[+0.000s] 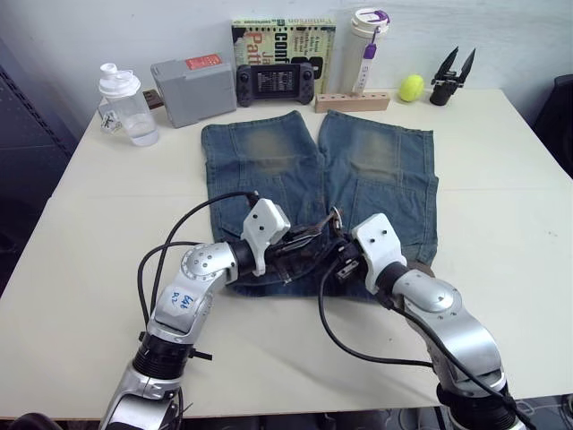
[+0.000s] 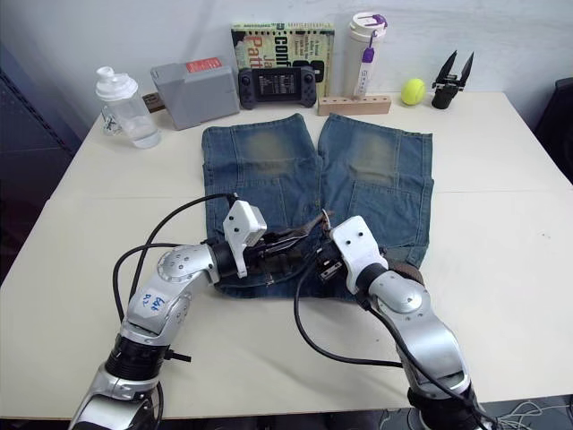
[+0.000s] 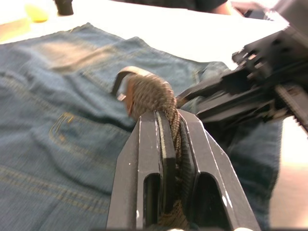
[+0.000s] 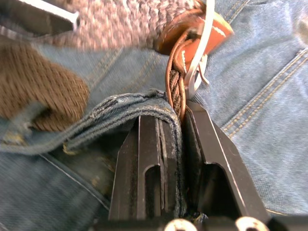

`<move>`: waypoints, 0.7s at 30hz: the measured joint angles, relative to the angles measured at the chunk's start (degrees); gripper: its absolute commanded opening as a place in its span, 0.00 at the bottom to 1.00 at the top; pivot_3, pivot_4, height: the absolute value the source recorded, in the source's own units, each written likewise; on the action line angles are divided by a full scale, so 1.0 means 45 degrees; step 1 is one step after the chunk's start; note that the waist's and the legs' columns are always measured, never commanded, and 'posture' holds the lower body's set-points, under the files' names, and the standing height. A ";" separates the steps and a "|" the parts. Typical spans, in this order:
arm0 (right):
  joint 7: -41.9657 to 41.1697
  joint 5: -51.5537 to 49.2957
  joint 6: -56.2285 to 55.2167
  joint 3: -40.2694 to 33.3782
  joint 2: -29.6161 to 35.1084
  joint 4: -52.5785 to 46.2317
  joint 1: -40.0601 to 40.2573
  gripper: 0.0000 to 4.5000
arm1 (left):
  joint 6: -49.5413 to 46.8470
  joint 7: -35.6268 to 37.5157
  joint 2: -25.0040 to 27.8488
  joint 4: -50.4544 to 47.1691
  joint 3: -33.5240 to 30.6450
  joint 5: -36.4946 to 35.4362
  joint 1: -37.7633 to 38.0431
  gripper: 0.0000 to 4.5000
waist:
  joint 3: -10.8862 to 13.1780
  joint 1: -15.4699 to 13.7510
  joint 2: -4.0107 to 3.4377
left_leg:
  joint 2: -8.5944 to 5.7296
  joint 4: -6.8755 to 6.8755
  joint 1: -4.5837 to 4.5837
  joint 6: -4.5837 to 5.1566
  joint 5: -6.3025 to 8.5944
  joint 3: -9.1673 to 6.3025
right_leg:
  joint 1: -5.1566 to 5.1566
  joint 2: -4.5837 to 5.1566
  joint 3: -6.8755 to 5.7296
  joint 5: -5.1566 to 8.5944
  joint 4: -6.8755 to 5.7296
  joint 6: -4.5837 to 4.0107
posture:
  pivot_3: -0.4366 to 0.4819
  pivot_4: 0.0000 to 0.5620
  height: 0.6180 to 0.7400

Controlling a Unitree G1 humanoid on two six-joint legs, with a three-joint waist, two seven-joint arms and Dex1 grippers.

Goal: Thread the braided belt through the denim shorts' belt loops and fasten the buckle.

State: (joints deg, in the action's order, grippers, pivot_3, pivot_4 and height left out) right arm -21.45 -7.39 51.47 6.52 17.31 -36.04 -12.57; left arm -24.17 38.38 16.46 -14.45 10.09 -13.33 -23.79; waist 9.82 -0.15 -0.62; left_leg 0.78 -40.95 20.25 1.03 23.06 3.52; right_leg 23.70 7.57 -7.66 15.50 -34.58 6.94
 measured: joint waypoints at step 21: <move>-0.2326 -0.2583 -0.0881 -0.1000 0.1554 -0.0039 0.0511 0.00 | 0.1808 0.0184 0.1046 0.1137 -0.0538 0.0775 -0.0055 0.00 | 0.0000 -0.0019 0.0001 | 0.0002 0.0001 0.0002 0.0002 0.0001 0.0000 | -0.0001 -0.0001 -0.0002 0.0000 0.0010 0.0000 | 0.48 0.27 0.88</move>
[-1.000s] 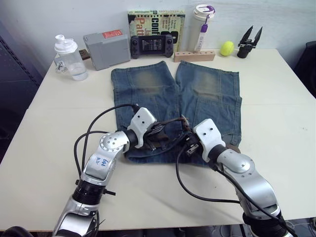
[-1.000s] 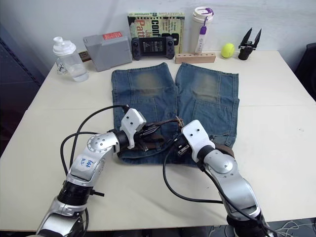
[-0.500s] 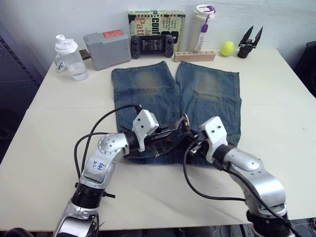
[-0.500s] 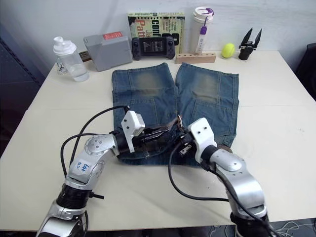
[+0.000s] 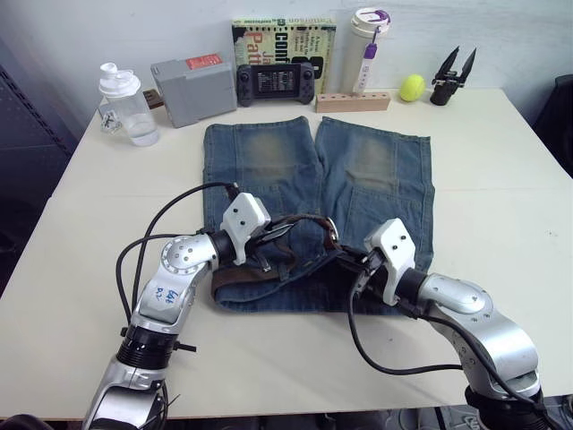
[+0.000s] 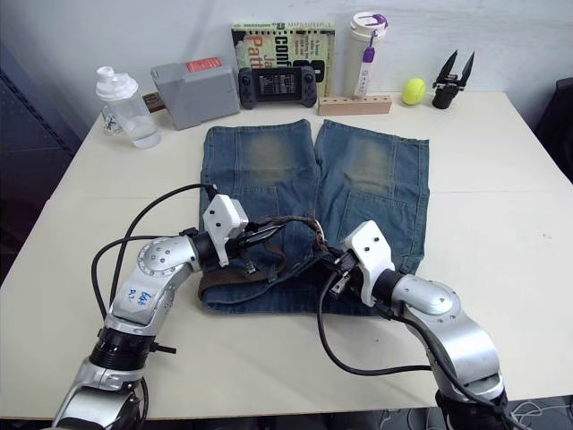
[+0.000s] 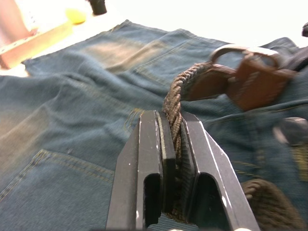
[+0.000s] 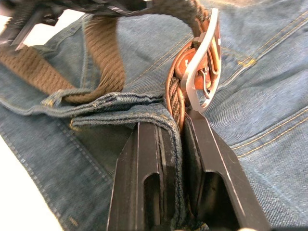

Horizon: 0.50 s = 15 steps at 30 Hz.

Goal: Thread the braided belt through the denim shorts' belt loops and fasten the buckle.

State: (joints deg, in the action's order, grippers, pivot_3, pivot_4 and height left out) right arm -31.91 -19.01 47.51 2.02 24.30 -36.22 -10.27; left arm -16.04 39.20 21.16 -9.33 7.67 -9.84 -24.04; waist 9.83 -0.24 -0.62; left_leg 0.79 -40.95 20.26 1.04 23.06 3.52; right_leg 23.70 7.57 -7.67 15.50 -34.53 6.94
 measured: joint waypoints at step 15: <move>0.0214 -0.0235 -0.0105 0.0020 0.0096 0.0316 -0.0208 0.00 | -0.0106 0.0452 0.0153 -0.0386 0.0056 -0.0216 0.0444 0.00 | 0.0000 -0.0204 0.0000 | 0.0000 -0.0004 0.0000 0.0000 0.0000 0.0004 | 0.0000 -0.0002 0.0001 0.0000 -0.0001 0.0000 | 0.48 0.27 0.88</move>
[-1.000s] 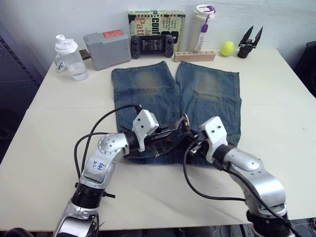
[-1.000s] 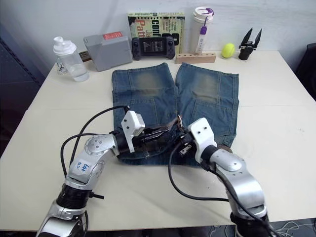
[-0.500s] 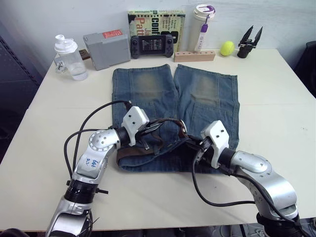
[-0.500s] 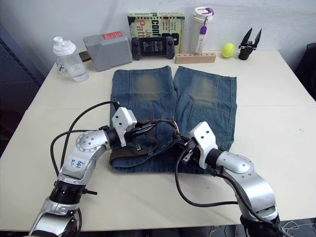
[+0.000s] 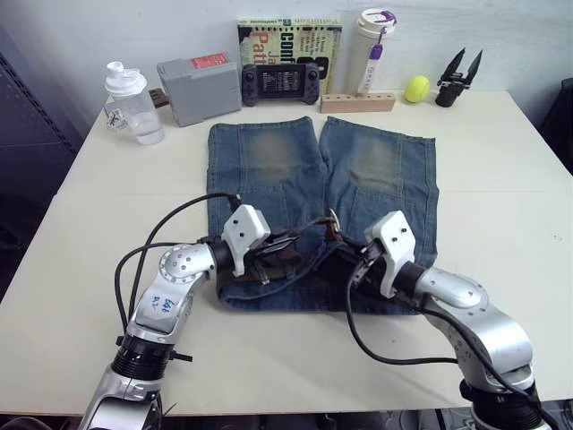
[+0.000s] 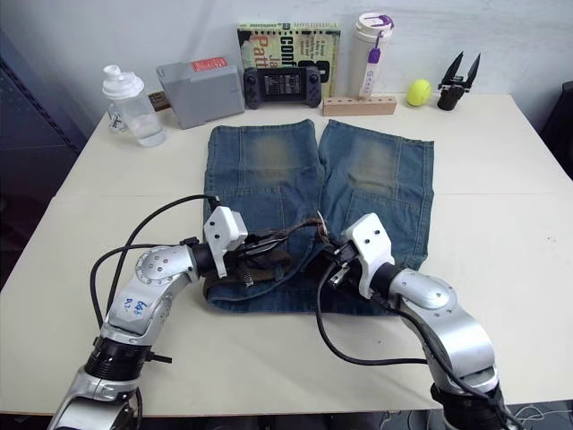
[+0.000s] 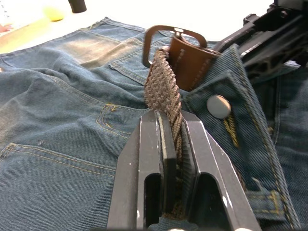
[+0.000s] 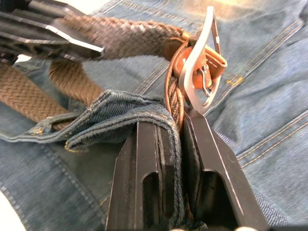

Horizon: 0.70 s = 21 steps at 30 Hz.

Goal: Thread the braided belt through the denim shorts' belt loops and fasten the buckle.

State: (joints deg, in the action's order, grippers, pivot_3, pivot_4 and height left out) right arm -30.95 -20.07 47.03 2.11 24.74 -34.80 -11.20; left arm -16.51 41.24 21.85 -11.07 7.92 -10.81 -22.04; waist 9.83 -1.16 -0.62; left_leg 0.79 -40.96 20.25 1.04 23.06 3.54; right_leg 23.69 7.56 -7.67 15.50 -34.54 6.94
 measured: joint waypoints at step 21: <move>-0.0405 -0.0600 0.0052 -0.0132 0.0214 0.0352 -0.0580 0.00 | 0.1147 0.1151 0.0339 0.0114 0.1201 0.0554 -0.0046 0.00 | 0.0000 -0.0021 0.0000 | 0.0002 -0.0001 0.0000 0.0000 0.0000 0.0001 | 0.0000 -0.0002 -0.0001 0.0000 -0.0001 -0.0001 | 0.48 0.27 0.88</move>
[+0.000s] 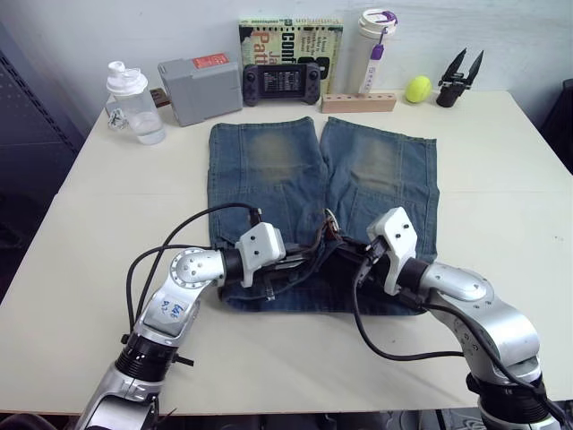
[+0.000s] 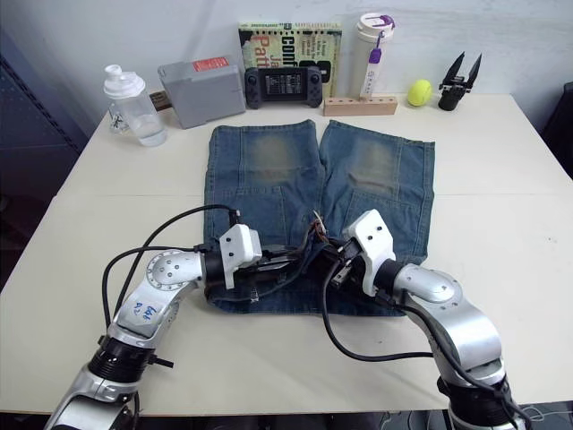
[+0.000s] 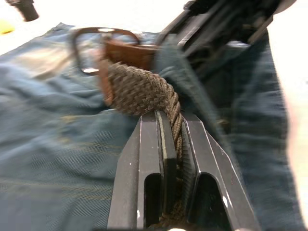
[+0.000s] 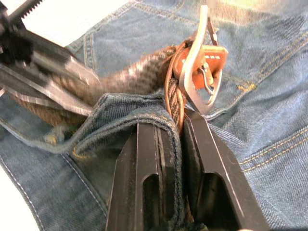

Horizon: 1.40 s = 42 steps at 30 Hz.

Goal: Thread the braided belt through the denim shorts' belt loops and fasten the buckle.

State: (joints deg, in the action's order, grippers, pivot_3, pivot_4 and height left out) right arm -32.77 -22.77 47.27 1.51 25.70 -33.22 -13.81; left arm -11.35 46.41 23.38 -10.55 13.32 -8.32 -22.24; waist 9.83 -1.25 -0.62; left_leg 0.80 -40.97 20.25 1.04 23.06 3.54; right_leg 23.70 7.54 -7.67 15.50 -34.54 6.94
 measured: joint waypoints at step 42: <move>-0.0309 -0.1578 -0.0221 -0.0939 0.0085 0.1760 -0.0587 0.00 | 0.0612 -0.1658 0.0798 -0.1376 -0.2125 -0.0074 0.2043 0.00 | 0.0000 -0.0007 -0.0001 | 0.0000 -0.0001 -0.0002 0.0000 0.0000 -0.0002 | 0.0000 0.0009 0.0002 0.0000 -0.0008 -0.0001 | 0.48 0.27 0.88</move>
State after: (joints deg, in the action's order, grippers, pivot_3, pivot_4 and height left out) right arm -34.16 -29.87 46.27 -2.71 26.09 -25.30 -16.45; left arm -8.60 38.95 26.97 -16.74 3.76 -8.65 -13.05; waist 9.83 -1.28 -0.62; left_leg 0.79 -40.97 20.25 1.04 23.06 3.53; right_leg 23.70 7.58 -7.66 15.49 -34.58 6.94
